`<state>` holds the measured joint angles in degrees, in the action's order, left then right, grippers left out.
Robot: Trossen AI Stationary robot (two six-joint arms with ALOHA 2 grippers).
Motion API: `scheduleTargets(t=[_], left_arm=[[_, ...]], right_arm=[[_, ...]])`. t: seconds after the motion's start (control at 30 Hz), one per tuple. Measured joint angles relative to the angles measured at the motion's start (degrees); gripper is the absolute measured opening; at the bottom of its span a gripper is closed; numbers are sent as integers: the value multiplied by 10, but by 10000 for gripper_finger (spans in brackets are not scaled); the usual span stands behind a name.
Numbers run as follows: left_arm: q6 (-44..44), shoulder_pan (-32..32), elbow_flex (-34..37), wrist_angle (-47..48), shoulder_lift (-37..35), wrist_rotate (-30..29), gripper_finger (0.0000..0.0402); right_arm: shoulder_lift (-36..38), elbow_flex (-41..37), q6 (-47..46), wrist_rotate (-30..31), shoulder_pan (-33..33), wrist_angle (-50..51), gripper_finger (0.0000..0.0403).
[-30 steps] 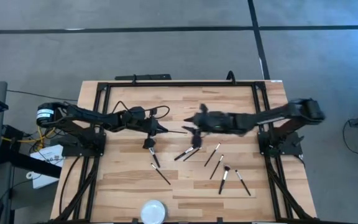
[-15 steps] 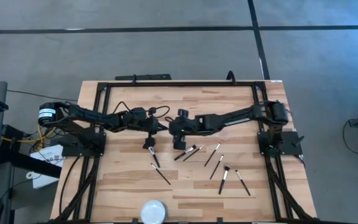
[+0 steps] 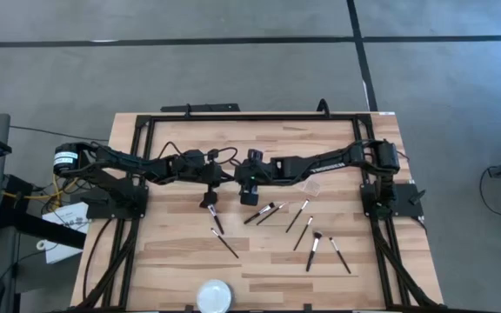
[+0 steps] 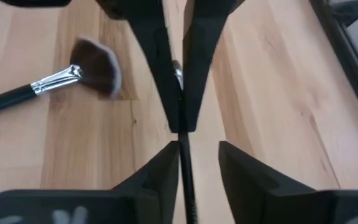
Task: Pick & Place Makeup Brushes
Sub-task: Put the black eyeshadow brush into the makeup organizer
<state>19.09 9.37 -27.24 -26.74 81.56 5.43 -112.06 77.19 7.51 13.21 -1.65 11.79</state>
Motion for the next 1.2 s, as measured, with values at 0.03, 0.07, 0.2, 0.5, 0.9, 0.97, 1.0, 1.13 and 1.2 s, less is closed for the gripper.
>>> scheduleTargets(t=[0.03, 0.07, 0.2, 0.5, 0.9, 0.97, 1.0, 1.13, 1.2], left_arm=[[0, 0, 0, -3, 0, 0, 11], [0, 0, 0, -3, 0, -1, 11], [0, 0, 0, -5, 0, 1, 12], [0, -1, 0, -21, -4, -23, 62], [-68, 0, 0, -16, -134, -121, 107], [-80, 0, 0, -16, -158, -121, 107], [-82, 0, 0, -15, -170, -121, 106], [-88, 0, 0, -14, -201, -121, 104], [-88, 0, 0, -16, -207, -114, 104]], right_arm=[[-2, 0, 1, 0, -1, 3, 85], [-2, 0, 4, -2, -1, 4, 76], [-7, 0, 24, -21, -2, -1, 29], [-7, 0, 5, -25, -3, -2, 9], [41, -1, -83, 246, 27, 81, 7], [79, -1, -97, 285, 43, 108, 7], [101, -1, -106, 311, 54, 125, 6], [200, -2, -125, 449, 112, 178, 5], [252, -20, -124, 500, 146, 168, 5]])
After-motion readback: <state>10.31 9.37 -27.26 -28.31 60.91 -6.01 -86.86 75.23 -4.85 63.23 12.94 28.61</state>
